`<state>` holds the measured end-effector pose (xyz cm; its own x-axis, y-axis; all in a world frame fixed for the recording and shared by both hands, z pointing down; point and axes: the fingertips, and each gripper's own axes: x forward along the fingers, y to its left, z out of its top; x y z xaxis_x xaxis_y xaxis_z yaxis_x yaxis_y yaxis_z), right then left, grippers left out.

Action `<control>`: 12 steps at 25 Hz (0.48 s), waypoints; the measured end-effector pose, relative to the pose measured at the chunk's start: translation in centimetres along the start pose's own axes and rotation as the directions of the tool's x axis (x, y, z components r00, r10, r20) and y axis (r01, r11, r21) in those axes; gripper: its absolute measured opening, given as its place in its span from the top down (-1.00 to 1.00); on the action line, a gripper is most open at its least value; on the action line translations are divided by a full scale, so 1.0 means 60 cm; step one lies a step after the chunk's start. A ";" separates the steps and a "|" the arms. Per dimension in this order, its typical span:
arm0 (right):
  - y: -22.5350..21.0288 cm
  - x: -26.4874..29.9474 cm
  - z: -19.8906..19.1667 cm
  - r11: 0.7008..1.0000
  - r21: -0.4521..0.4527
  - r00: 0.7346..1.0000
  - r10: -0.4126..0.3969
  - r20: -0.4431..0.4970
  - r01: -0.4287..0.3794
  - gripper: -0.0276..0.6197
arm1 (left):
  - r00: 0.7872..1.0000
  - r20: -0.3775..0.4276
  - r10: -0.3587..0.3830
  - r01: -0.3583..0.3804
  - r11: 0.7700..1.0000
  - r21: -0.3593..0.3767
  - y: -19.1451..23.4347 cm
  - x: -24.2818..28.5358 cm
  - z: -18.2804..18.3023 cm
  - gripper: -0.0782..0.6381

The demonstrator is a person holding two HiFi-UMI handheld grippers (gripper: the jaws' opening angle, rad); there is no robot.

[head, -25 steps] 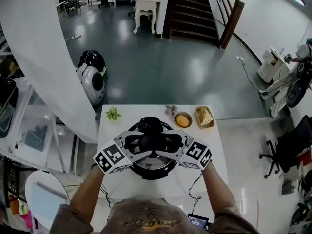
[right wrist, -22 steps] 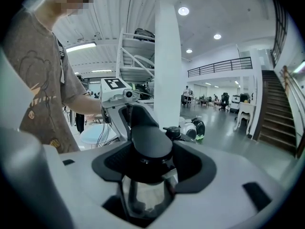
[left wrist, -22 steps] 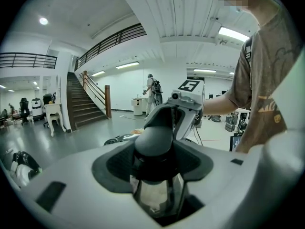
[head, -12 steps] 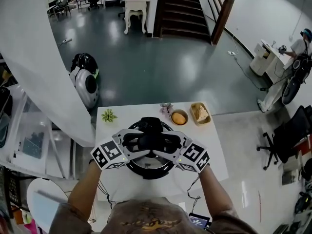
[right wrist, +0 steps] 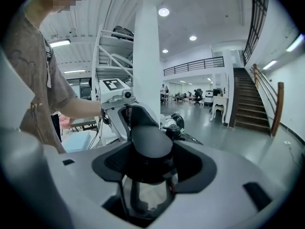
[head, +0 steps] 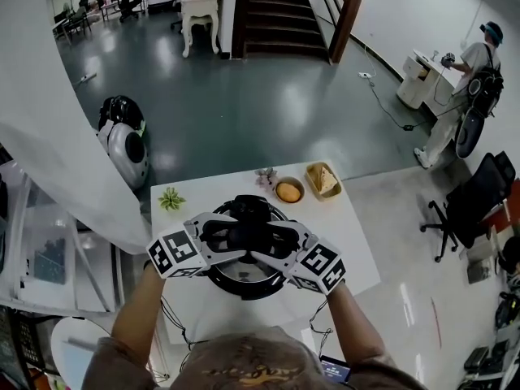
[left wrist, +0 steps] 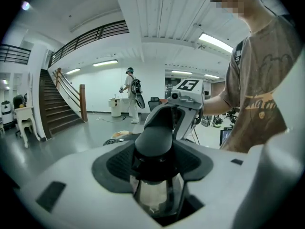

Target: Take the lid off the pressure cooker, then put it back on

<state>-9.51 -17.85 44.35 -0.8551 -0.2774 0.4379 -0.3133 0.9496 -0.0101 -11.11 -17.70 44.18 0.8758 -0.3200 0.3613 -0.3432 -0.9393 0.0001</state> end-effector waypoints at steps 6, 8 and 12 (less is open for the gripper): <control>0.001 -0.001 -0.002 0.996 0.040 0.997 -0.075 0.002 0.074 0.08 | 0.997 0.006 -0.079 0.079 0.996 0.041 0.001 0.002 0.000 0.07; 0.002 -0.001 -0.001 0.994 0.049 0.995 -0.100 0.003 0.100 0.08 | 0.995 0.007 -0.103 0.102 0.993 0.052 0.001 0.001 0.000 0.07; 0.004 0.000 -0.004 0.986 0.076 0.989 -0.149 -0.003 0.148 0.08 | 0.988 0.007 -0.152 0.151 0.986 0.072 0.001 0.002 -0.003 0.07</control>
<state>-9.47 -17.60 44.55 -0.7980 -0.4151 0.4369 -0.4672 0.8840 -0.0135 -11.08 -17.75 44.39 0.9202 -0.1740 0.3506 -0.1812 -0.9834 -0.0126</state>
